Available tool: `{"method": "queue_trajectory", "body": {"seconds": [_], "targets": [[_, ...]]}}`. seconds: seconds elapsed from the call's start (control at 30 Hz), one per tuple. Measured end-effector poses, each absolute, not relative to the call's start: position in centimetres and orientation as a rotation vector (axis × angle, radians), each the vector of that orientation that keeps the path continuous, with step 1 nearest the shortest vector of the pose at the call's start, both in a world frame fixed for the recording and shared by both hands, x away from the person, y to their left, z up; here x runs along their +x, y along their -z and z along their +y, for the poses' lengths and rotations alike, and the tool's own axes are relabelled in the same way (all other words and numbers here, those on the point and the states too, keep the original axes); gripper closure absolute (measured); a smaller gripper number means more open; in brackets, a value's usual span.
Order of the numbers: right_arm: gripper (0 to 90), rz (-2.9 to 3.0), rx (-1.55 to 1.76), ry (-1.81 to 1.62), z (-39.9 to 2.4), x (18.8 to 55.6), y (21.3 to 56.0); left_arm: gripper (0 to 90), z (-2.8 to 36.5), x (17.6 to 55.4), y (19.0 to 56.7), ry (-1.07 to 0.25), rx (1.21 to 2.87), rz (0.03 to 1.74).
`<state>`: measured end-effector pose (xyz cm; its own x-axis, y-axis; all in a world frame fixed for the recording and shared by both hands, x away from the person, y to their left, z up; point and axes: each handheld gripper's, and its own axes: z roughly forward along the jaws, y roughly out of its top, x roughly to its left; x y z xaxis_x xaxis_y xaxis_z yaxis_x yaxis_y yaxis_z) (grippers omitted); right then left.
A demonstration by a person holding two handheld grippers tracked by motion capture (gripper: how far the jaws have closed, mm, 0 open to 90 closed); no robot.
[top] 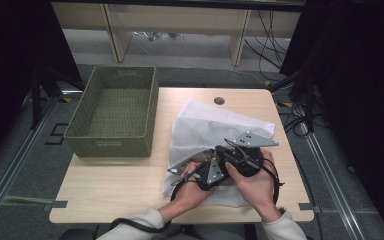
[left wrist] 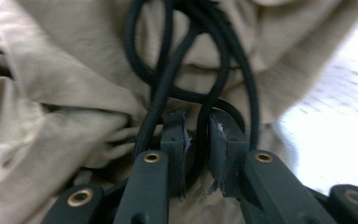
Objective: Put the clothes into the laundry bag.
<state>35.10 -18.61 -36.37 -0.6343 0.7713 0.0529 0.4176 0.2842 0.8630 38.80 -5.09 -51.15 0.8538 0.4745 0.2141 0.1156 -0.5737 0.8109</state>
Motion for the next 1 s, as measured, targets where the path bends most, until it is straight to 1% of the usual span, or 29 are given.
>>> {"method": "queue_trajectory", "body": {"seconds": [0.17, 0.23, 0.27, 0.3, 0.33, 0.5, 0.53, 0.6, 0.63, 0.73, 0.77, 0.9, 0.93, 1.0], "targets": [[89.7, 2.176, 1.091, -1.289, -18.7, 35.1, 36.2, 76.4, -5.1, 39.0, 51.1, -0.54, 2.148, 0.435], [89.6, 2.176, 1.106, -1.285, -18.7, 35.1, 36.3, 74.6, -4.9, 38.7, 50.9, -0.547, 2.166, 0.409], [89.6, 2.178, 1.103, -1.288, -18.8, 35.1, 36.4, 73.6, -4.9, 38.5, 50.9, -0.532, 2.148, 0.418], [89.6, 2.178, 1.087, -1.288, -18.8, 35.2, 36.4, 72.4, -4.8, 38.1, 50.8, -0.547, 2.142, 0.426], [89.6, 2.178, 1.087, -1.286, -18.9, 35.3, 36.4, 71.0, -4.6, 37.8, 50.5, -0.542, 2.144, 0.408], [89.6, 2.179, 1.089, -1.291, -19.0, 35.4, 36.3, 58.1, -4.4, 35.9, 49.4, -0.488, 2.053, 0.381], [89.6, 2.163, 1.11, -1.296, -18.8, 35.3, 36.4, 55.7, -4.5, 35.6, 49.2, -0.462, 2.036, 0.375], [89.6, 2.174, 1.079, -1.282, -18.9, 35.4, 36.4, 50.7, -4.8, 35.1, 48.8, -0.451, 2.002, 0.356], [89.6, 2.177, 1.091, -1.284, -18.8, 35.4, 36.4, 48.0, -5.0, 35.0, 48.7, -0.47, 1.994, 0.349], [89.6, 2.174, 1.088, -1.28, -18.8, 35.4, 36.4, 44.5, -5.9, 35.0, 48.7, -0.438, 1.974, 0.362], [89.6, 2.172, 1.092, -1.277, -18.8, 35.3, 36.3, 44.2, -5.9, 35.1, 48.6, -0.448, 2.005, 0.335], [89.6, 2.168, 1.078, -1.291, -18.9, 35.4, 36.4, 45.0, -6.9, 35.2, 48.5, -0.448, 1.999, 0.341], [89.6, 2.165, 1.092, -1.278, -18.9, 35.3, 36.3, 47.6, -7.0, 35.3, 48.5, -0.456, 1.998, 0.338], [89.6, 2.163, 1.09, -1.275, -18.9, 35.3, 36.3, 56.1, -7.2, 35.6, 48.5, -0.482, 1.986, 0.361]]}}
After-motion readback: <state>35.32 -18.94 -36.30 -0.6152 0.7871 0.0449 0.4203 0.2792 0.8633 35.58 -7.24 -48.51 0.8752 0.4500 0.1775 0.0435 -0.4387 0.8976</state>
